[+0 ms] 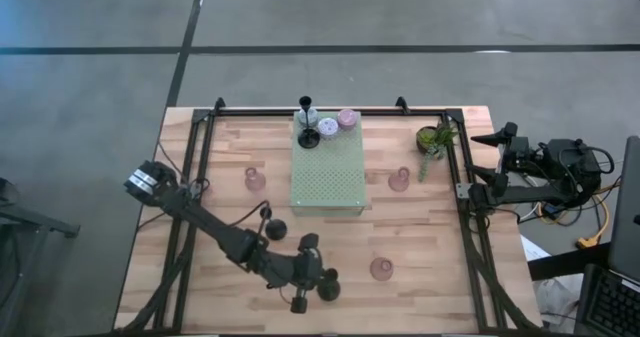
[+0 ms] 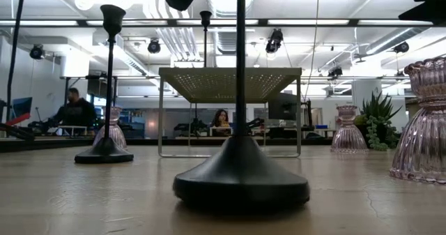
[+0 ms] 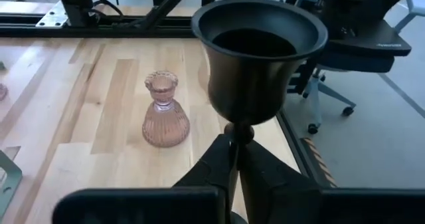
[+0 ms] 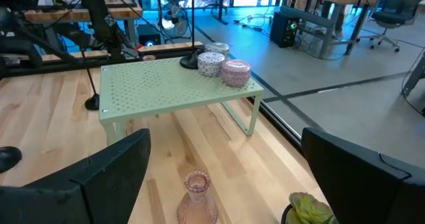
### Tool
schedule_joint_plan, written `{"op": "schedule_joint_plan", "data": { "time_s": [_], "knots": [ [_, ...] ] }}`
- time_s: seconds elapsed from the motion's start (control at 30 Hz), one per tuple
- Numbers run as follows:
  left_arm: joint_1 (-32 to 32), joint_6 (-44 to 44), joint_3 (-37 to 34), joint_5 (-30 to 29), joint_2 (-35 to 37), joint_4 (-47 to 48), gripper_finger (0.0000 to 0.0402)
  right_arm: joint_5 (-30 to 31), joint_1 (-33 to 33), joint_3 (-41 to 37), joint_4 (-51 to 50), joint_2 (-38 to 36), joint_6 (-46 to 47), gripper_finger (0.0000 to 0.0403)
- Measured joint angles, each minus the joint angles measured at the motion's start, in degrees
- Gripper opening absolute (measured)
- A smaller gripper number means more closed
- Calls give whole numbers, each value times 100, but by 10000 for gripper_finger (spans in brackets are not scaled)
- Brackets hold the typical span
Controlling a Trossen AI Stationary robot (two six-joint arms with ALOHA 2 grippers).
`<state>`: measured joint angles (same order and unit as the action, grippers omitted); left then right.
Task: Pick & Place candle stick holders
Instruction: Put the bottom black candle holder on the shelf
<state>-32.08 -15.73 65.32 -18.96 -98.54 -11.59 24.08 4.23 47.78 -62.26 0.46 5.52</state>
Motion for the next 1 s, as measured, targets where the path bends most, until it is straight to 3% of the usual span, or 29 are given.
{"op": "schedule_joint_plan", "data": {
  "time_s": [0.17, 0.33, 0.63, 0.8, 1.0],
  "knots": [
    [13, 179, 69, -236, 52, -265, 16, 0, 0, -1, 0, -1, 0, 384],
    [35, 205, 478, -942, 468, -38, 16, -1, -1, 1, 0, 1, 0, 384],
    [584, -35, 1852, -2369, 990, 2425, 16, -1, 0, 0, 0, 0, -1, 384],
    [1347, -126, 2661, -2287, 944, 3550, 16, -2, 0, -1, 0, 1, 0, 384],
    [2367, 78, 2846, -1416, 943, 3739, 16, 0, 0, 1, 2, 0, 0, 384]
  ]
}}
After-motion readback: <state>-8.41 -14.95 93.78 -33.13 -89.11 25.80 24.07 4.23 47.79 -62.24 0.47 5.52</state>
